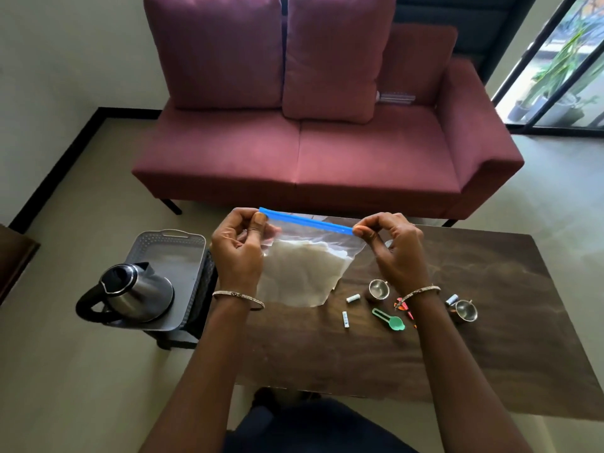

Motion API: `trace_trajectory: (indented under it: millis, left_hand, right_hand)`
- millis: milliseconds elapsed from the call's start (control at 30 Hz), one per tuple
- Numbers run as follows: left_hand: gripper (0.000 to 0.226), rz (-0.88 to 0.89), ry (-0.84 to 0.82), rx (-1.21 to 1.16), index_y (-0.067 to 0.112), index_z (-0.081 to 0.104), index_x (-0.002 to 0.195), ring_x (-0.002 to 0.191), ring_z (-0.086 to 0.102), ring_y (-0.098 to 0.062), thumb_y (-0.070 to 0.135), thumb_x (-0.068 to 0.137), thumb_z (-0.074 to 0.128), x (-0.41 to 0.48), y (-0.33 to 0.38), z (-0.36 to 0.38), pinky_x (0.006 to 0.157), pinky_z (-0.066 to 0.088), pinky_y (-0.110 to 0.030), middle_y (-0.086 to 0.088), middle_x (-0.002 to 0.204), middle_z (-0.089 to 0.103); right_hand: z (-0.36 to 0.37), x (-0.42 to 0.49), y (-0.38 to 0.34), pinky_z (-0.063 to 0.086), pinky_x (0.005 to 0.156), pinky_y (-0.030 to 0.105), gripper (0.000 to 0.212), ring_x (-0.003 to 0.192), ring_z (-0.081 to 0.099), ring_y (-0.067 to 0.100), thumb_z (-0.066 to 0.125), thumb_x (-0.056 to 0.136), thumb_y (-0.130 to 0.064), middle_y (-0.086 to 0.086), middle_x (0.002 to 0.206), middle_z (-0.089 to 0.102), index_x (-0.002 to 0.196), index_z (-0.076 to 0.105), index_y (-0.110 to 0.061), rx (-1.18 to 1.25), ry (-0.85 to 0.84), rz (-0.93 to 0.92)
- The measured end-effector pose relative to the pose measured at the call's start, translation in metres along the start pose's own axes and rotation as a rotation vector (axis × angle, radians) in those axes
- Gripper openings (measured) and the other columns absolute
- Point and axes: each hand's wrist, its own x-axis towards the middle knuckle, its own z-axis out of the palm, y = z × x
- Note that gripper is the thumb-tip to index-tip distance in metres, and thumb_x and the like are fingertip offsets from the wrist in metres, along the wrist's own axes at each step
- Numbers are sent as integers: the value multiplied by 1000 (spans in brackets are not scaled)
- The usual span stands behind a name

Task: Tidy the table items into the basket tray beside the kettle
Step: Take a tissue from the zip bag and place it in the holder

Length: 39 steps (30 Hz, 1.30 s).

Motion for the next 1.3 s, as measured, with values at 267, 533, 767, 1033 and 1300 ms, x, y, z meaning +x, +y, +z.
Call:
trace_trajectory:
  millis: [267,533,767,1033,1300]
  left_hand:
    - [13,-26,-93,24,19,65,82,69,74,-26,20,95,62,14,2,1,61,56,-32,-4,66,70]
    - [13,144,-133,270,18,72,99,89,67,-8,28,92,66,30,6,-5,88,55,-34,4,93,72]
    - [29,-208,40,337,20,69,85,70,70,-14,49,82,70,19,3,8,71,59,-35,1,78,72]
    - [15,-518,-117,-76,6,73,89,77,75,-25,21,87,72,32,3,13,67,60,-32,-14,84,76]
    - [9,-566,-172,-85,9,72,87,78,75,-23,13,91,65,49,10,4,69,62,-35,-12,88,75]
  right_hand:
    - [0,24,-13,48,88,42,8,97,60,20,74,88,-20,-4,97,73,95,77,-19,-100,-136,-27]
    - [33,38,-42,54,73,25,10,73,69,9,77,85,-17,2,82,78,93,81,-13,-19,-396,126]
    - [63,38,-47,61,81,33,23,75,72,17,88,71,-9,15,86,78,92,79,-1,402,-307,535]
    - [81,34,-59,62,74,32,23,81,77,17,82,79,-19,9,87,79,96,80,-4,512,-311,543]
    - [89,47,-59,62,76,33,26,89,76,24,78,81,-13,14,96,77,102,76,1,675,-371,661]
